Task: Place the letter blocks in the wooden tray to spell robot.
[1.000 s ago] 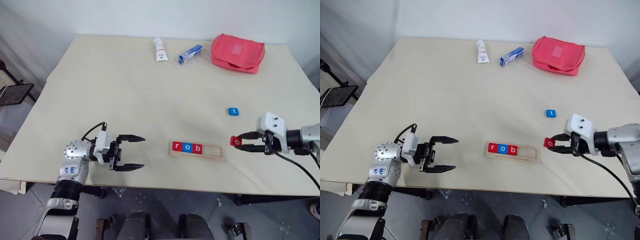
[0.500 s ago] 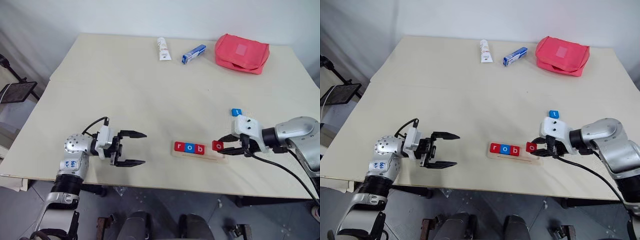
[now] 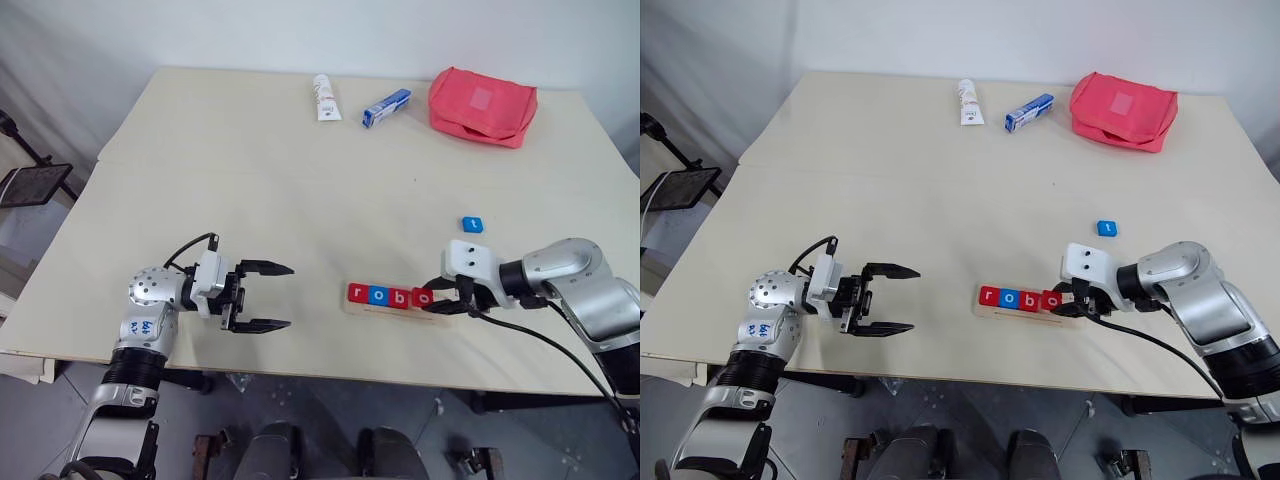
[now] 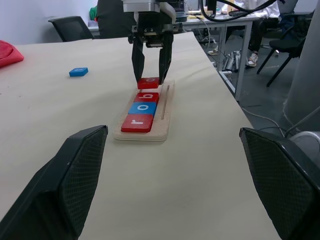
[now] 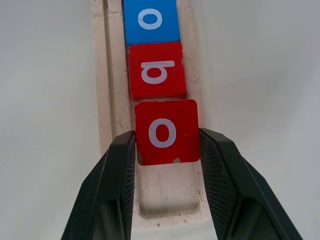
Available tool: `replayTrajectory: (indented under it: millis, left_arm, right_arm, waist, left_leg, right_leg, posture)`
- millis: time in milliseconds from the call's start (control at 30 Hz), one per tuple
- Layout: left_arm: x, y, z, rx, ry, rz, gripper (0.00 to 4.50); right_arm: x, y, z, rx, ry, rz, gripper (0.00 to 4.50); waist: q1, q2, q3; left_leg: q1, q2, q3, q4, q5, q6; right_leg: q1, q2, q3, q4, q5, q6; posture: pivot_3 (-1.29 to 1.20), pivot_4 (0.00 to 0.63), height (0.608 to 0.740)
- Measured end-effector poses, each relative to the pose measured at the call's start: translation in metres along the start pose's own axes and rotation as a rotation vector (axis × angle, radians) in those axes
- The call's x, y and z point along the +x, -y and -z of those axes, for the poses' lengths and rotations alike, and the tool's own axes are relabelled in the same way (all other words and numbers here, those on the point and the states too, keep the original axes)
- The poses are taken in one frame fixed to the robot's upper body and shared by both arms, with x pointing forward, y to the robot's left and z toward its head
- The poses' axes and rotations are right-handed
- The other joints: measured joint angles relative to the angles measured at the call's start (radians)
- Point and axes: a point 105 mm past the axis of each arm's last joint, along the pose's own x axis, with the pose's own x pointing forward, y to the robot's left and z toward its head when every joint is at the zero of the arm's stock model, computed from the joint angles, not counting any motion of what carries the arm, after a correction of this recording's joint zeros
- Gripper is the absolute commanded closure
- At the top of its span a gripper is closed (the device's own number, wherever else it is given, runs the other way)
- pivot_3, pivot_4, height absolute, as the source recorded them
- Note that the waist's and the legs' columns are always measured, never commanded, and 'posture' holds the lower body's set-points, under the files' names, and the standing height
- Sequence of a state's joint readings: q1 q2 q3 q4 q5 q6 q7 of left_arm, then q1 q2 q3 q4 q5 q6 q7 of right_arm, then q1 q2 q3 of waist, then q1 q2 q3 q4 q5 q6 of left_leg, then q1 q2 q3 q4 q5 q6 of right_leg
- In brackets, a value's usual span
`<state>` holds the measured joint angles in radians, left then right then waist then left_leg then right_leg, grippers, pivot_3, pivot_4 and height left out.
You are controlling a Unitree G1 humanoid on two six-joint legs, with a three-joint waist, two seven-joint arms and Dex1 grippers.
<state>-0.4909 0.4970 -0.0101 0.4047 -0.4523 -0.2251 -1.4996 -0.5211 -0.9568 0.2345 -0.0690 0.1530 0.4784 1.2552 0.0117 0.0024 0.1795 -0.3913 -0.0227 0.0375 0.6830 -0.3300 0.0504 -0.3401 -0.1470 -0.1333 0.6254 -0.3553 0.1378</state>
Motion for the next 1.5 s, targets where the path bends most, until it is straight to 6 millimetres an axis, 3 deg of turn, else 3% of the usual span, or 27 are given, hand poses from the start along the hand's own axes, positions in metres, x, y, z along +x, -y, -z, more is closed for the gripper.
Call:
replayTrajectory:
  millis: [33, 333, 633, 733, 867, 1100, 1500]
  left_arm:
    - [0.0, 0.0, 0.0, 0.0, 0.0, 0.0, 0.0]
    - [0.0, 0.001, 0.001, 0.001, 0.0, -0.001, 0.0]
    - [0.003, 0.002, 0.002, 0.007, 0.005, 0.001, 0.0]
    - [0.003, 0.002, 0.002, 0.008, 0.006, 0.001, 0.0]
    - [0.005, 0.002, 0.002, 0.013, 0.011, 0.002, 0.0]
    - [0.005, 0.002, 0.002, 0.015, 0.011, 0.002, 0.0]
    - [0.004, 0.003, 0.004, 0.008, 0.01, 0.0, 0.0]
  right_arm:
    - [0.0, 0.001, -0.001, -0.004, -0.002, 0.004, 3.03]
    - [0.001, -0.003, -0.003, -0.006, 0.002, -0.019, 0.02]
    - [0.001, -0.006, -0.009, 0.008, 0.025, -0.01, 0.02]
    - [-0.002, -0.003, -0.013, 0.02, 0.047, 0.001, 0.62]
    - [-0.007, 0.007, -0.019, 0.014, 0.075, 0.047, 1.96]
    - [-0.007, 0.022, -0.013, 0.034, 0.078, 0.11, 4.42]
    - [0.007, 0.014, -0.005, 0.048, 0.081, 0.081, 4.47]
  waist:
    - [0.0, 0.0, 0.0]
    - [0.0, 0.0, 0.0]
    - [0.0, 0.0, 0.0]
    - [0.0, 0.0, 0.0]
    - [-0.001, 0.0, 0.0]
    - [-0.001, 0.0, 0.0]
    - [-0.006, 0.0, 0.0]
  left_leg:
    - [0.0, 0.0, 0.0, 0.0, 0.0, 0.0]
    - [0.0, 0.0, 0.0, 0.0, 0.0, 0.0]
    - [0.0, 0.0, 0.0, 0.0, 0.0, 0.0]
    - [0.0, 0.0, 0.0, 0.0, 0.0, 0.0]
    - [0.0, 0.0, 0.0, 0.0, 0.0, 0.0]
    - [0.0, 0.0, 0.0, 0.0, 0.0, 0.0]
    - [0.0, 0.0, 0.0, 0.0, 0.0, 0.0]
  right_leg:
    - [0.0, 0.0, 0.0, 0.0, 0.0, 0.0]
    - [0.0, 0.0, 0.0, 0.0, 0.0, 0.0]
    - [0.0, 0.0, 0.0, 0.0, 0.0, 0.0]
    - [0.0, 0.0, 0.0, 0.0, 0.0, 0.0]
    - [0.0, 0.0, 0.0, 0.0, 0.0, 0.0]
    - [0.0, 0.0, 0.0, 0.0, 0.0, 0.0]
    - [0.0, 0.0, 0.0, 0.001, 0.0, 0.0]
  posture:
    - [0.0, 0.15, 0.74]
    - [0.0, 0.15, 0.74]
    - [0.0, 0.15, 0.74]
    - [0.0, 0.15, 0.74]
    - [0.0, 0.15, 0.74]
    - [0.0, 0.15, 0.74]
    - [0.0, 0.15, 0.74]
